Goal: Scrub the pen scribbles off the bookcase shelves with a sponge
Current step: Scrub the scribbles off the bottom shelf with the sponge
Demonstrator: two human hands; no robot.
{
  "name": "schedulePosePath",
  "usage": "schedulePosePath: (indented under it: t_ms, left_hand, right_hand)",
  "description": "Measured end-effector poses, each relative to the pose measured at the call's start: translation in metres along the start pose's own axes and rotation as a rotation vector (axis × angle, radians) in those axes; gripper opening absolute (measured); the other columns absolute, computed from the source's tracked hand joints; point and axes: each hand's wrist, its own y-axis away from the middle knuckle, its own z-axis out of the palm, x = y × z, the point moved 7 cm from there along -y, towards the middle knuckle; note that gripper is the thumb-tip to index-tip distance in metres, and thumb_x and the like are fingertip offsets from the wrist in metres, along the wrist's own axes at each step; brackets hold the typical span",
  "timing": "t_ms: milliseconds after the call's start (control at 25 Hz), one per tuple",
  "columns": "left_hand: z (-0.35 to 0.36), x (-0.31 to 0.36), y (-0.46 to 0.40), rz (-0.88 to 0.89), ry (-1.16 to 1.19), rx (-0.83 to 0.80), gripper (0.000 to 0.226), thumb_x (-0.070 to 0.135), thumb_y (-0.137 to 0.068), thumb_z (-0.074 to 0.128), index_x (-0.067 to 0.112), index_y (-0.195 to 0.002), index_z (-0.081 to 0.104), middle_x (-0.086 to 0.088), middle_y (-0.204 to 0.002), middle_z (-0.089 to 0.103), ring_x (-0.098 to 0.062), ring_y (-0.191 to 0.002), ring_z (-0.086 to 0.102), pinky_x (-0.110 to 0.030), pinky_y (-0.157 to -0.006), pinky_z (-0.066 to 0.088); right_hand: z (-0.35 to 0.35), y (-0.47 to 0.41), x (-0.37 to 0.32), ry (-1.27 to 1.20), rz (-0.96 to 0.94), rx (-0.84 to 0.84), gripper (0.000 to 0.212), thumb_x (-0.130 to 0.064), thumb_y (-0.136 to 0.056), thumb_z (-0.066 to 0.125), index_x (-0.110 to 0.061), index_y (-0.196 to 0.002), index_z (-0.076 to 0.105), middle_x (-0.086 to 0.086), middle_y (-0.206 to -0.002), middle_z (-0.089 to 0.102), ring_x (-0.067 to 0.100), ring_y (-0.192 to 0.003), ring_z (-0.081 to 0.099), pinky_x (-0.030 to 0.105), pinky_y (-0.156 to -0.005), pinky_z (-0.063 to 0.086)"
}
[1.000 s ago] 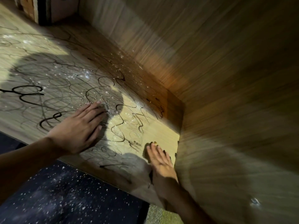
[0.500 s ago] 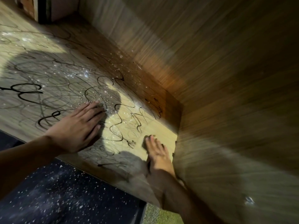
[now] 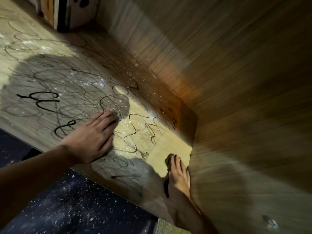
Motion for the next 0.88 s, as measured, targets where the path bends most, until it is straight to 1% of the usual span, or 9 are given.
schedulePosePath:
  t_ms: [120, 280, 360, 400, 600, 680, 760, 800, 880]
  left_hand:
    - [-0.003, 0.002, -0.004, 0.006, -0.005, -0.009, 0.063, 0.04, -0.098, 0.025, 0.0, -0.143, 0.042, -0.021, -0.146, 0.043, -0.029, -0.143, 0.026, -0.037, -0.118, 0.008]
    - [-0.005, 0.001, -0.002, -0.01, -0.007, 0.017, 0.063, 0.039, -0.097, 0.028, 0.001, -0.146, 0.035, -0.021, -0.148, 0.04, -0.027, -0.145, 0.023, -0.036, -0.119, 0.005]
    - [-0.003, 0.001, -0.002, -0.001, -0.007, 0.016, 0.064, 0.04, -0.098, 0.024, 0.001, -0.147, 0.034, -0.021, -0.149, 0.039, -0.028, -0.147, 0.018, -0.039, -0.119, 0.009]
    - [-0.002, 0.001, -0.002, 0.004, -0.009, 0.016, 0.064, 0.041, -0.098, 0.023, 0.001, -0.146, 0.035, -0.021, -0.149, 0.039, -0.028, -0.147, 0.014, -0.04, -0.119, 0.01]
    - [0.001, -0.001, -0.004, -0.008, -0.013, -0.008, 0.064, 0.041, -0.097, 0.024, 0.002, -0.145, 0.037, -0.02, -0.149, 0.039, -0.027, -0.147, 0.017, -0.04, -0.12, 0.009]
    - [0.0, -0.002, -0.003, -0.015, -0.003, 0.002, 0.064, 0.041, -0.096, 0.025, 0.002, -0.146, 0.038, -0.019, -0.149, 0.039, -0.025, -0.146, 0.018, -0.039, -0.12, 0.007]
    - [0.0, -0.002, -0.001, -0.026, -0.001, 0.005, 0.064, 0.042, -0.097, 0.024, 0.004, -0.146, 0.038, -0.018, -0.149, 0.039, -0.025, -0.147, 0.018, -0.039, -0.12, 0.007]
    - [0.0, -0.001, -0.001, -0.023, -0.002, 0.005, 0.064, 0.043, -0.097, 0.024, 0.004, -0.145, 0.039, -0.018, -0.149, 0.04, -0.025, -0.147, 0.019, -0.039, -0.119, 0.007]
    - [0.0, -0.002, -0.004, -0.023, -0.001, 0.022, 0.063, 0.042, -0.097, 0.025, 0.003, -0.144, 0.041, -0.018, -0.148, 0.041, -0.026, -0.146, 0.02, -0.037, -0.119, 0.006]
  right_hand:
    - [0.007, -0.004, -0.022, -0.099, 0.147, -0.122, 0.063, -0.028, -0.102, 0.026, -0.026, -0.149, -0.016, -0.006, -0.157, -0.02, 0.02, -0.148, -0.004, 0.045, -0.12, 0.001]
    - [0.011, 0.07, -0.074, -0.035, -0.273, -0.202, 0.074, -0.031, -0.085, 0.036, -0.025, -0.153, 0.008, -0.005, -0.157, 0.025, 0.016, -0.144, 0.024, 0.037, -0.113, 0.023]
    - [-0.003, 0.045, -0.069, 0.011, -0.358, -0.175, 0.074, -0.022, -0.094, 0.037, -0.033, -0.149, -0.012, -0.012, -0.159, -0.01, 0.012, -0.148, -0.001, 0.037, -0.119, 0.002]
    - [0.003, 0.023, -0.048, -0.024, -0.229, -0.246, 0.072, -0.018, -0.099, 0.035, -0.033, -0.148, -0.016, -0.014, -0.153, -0.025, 0.012, -0.147, -0.012, 0.037, -0.119, -0.006]
    - [0.007, 0.001, -0.043, -0.111, 0.042, -0.196, 0.064, -0.048, -0.092, 0.009, -0.028, -0.146, -0.018, -0.011, -0.152, -0.027, 0.013, -0.147, -0.014, 0.035, -0.114, -0.015]
    - [0.016, 0.057, -0.068, -0.08, -0.146, -0.219, 0.073, -0.041, -0.091, 0.029, -0.031, -0.148, -0.016, -0.011, -0.156, -0.018, 0.016, -0.147, 0.002, 0.037, -0.118, 0.004]
    - [0.017, 0.083, -0.064, -0.049, -0.181, -0.188, 0.1, -0.041, -0.074, 0.056, -0.022, -0.153, -0.004, -0.006, -0.16, -0.007, 0.019, -0.136, 0.03, 0.042, -0.103, 0.042]
    - [0.019, 0.08, -0.053, -0.063, -0.194, -0.179, 0.109, -0.041, -0.068, 0.064, -0.022, -0.153, -0.002, -0.009, -0.16, -0.01, 0.018, -0.132, 0.033, 0.043, -0.095, 0.049]
    - [0.016, 0.045, -0.031, -0.109, -0.126, -0.153, 0.089, -0.047, -0.083, 0.047, -0.031, -0.151, -0.007, -0.023, -0.153, -0.024, 0.018, -0.143, 0.015, 0.044, -0.113, 0.03]
